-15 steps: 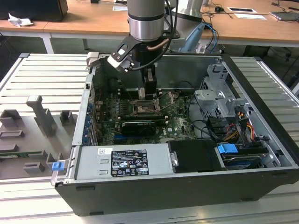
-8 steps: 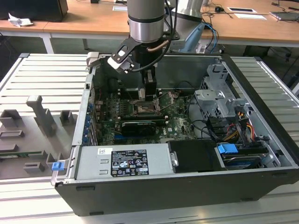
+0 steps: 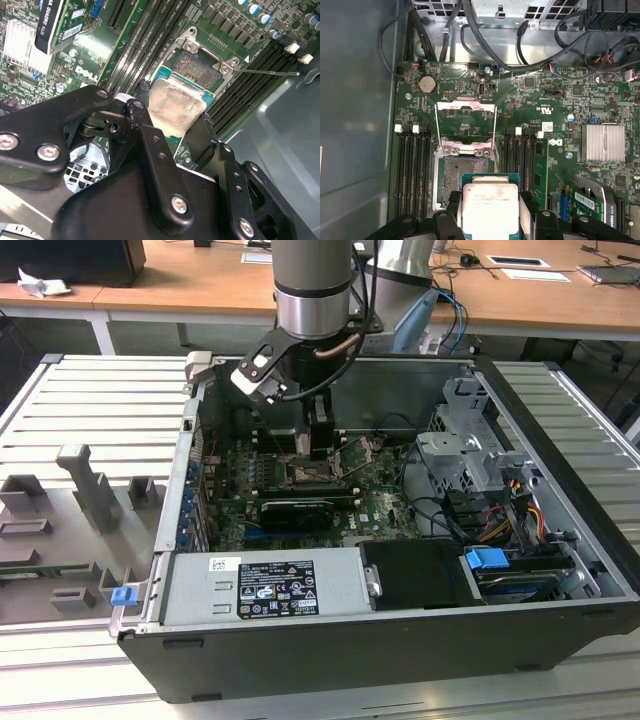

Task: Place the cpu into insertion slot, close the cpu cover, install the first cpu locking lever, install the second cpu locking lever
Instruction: 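Place the cpu into insertion slot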

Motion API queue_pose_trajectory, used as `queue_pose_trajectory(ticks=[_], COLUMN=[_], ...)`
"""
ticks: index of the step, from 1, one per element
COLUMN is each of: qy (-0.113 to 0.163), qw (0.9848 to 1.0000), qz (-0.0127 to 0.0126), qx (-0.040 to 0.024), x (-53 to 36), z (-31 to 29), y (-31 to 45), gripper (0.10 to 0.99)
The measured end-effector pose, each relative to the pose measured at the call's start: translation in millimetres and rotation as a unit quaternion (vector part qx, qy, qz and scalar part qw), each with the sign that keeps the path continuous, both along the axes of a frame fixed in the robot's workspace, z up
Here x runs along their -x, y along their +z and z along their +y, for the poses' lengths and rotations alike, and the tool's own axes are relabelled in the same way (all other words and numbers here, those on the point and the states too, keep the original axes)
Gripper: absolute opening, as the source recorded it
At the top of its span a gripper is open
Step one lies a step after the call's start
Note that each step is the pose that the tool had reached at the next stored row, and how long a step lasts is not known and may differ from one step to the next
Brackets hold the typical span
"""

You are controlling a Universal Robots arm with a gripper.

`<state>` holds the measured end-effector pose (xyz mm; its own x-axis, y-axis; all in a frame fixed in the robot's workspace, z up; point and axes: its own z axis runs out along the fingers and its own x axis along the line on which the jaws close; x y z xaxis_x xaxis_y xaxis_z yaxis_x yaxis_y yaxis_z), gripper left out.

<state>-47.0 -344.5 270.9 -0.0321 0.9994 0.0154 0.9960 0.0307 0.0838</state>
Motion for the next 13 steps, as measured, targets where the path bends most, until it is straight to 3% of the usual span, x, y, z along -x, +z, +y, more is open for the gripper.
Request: queue_pose_trajectory(ticks=[13], qy=[-0.008], qw=[1.0], qz=[0.0055], qx=[0.0002], x=[-3.7], z=[6.1], y=[-20.8], gripper=[0.541])
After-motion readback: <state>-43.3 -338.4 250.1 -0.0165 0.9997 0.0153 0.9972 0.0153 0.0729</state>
